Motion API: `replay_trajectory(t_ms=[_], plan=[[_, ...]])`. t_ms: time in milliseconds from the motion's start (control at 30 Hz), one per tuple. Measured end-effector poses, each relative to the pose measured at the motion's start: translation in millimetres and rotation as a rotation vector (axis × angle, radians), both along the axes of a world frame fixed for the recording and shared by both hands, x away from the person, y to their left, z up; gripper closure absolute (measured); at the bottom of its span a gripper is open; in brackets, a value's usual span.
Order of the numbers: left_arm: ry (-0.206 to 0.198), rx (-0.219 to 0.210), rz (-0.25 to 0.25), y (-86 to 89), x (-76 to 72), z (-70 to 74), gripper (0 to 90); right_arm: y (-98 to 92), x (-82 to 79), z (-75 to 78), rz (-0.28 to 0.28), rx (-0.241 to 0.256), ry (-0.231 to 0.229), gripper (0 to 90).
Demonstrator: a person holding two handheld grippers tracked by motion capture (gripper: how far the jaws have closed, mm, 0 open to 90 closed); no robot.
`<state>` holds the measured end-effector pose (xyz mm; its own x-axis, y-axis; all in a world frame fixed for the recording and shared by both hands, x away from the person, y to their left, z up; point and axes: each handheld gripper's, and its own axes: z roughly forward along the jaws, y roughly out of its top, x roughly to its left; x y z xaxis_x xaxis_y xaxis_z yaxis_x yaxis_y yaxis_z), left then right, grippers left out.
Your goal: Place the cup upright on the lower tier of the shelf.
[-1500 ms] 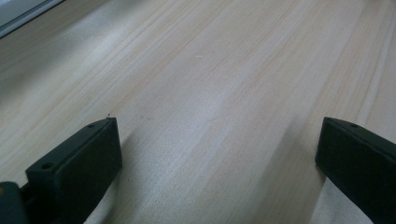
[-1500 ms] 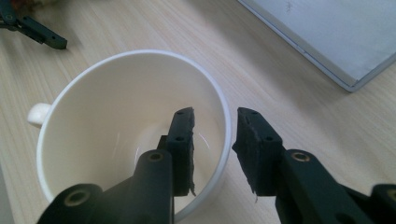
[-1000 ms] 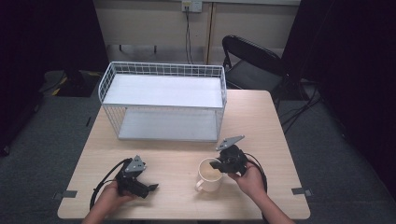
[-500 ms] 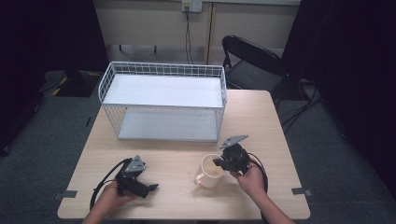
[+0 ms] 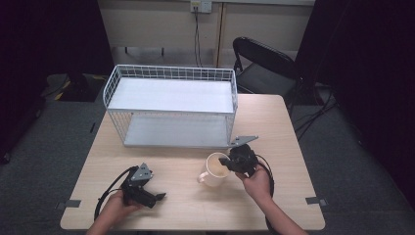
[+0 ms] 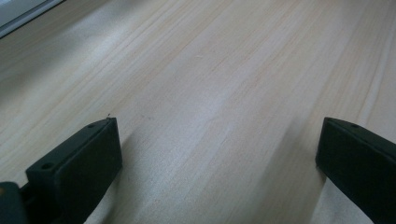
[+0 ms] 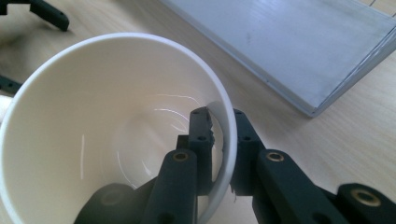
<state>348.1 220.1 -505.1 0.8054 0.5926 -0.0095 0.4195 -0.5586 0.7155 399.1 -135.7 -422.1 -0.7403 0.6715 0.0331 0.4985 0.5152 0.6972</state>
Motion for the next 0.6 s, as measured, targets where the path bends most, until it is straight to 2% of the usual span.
replay_trajectory(t_ms=[600], plan=[[0.001, 0.001, 0.001, 0.1, 0.0, 0.1, 0.0, 24.2, 16.5, -0.1, -0.055, -0.007, -0.024, 82.6]])
